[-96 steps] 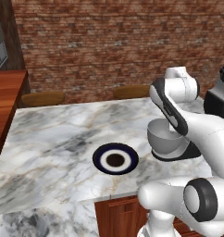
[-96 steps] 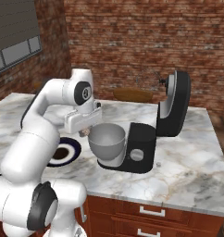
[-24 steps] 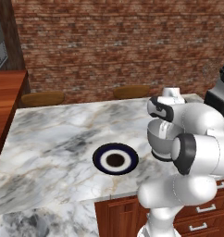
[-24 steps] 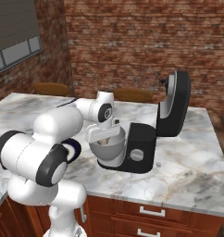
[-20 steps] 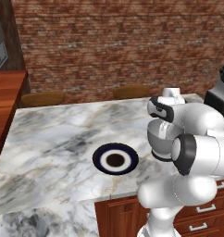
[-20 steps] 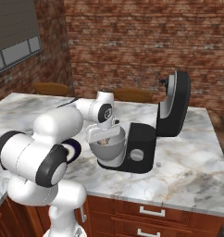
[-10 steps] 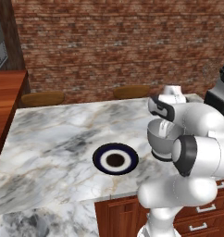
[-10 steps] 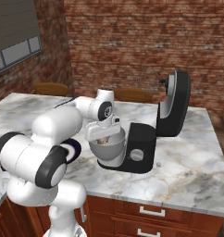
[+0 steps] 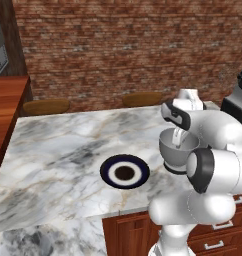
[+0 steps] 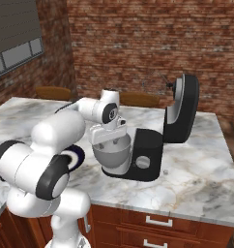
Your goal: Add butter and sugar cubes to the stand mixer bowl and then turn on the stand mixer to begin making frosting.
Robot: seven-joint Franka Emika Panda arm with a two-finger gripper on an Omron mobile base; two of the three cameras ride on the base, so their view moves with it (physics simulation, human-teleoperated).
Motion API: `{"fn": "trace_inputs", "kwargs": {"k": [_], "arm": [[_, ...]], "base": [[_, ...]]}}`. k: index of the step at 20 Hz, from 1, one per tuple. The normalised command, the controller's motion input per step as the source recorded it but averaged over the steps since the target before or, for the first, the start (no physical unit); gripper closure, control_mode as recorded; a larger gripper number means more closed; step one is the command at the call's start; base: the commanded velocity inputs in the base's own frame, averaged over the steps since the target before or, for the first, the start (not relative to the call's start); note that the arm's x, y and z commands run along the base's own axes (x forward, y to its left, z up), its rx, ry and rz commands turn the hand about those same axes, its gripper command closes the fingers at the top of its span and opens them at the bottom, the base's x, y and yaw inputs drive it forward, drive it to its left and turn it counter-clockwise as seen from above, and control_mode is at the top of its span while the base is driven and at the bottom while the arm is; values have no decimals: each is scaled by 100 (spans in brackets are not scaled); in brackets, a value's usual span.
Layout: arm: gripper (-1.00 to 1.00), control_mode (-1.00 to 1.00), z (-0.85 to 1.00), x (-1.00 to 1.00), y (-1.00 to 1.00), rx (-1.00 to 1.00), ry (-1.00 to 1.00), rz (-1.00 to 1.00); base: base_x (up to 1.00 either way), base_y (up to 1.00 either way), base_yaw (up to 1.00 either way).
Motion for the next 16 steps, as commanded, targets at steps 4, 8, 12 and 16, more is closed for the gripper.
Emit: {"fn": "trace_inputs", "kwargs": {"k": [4, 8, 12, 16], "arm": [[-100, -100, 24, -11, 4, 0, -3, 0], [-100, -100, 43, -41, 34, -2, -8, -2], [-100, -100, 51, -50, 41, -5, -8, -4], [-100, -100, 45, -55, 39, -4, -1, -7]], "base": [[0, 0, 0], [0, 0, 0], [0, 0, 0], [0, 0, 0]]}}
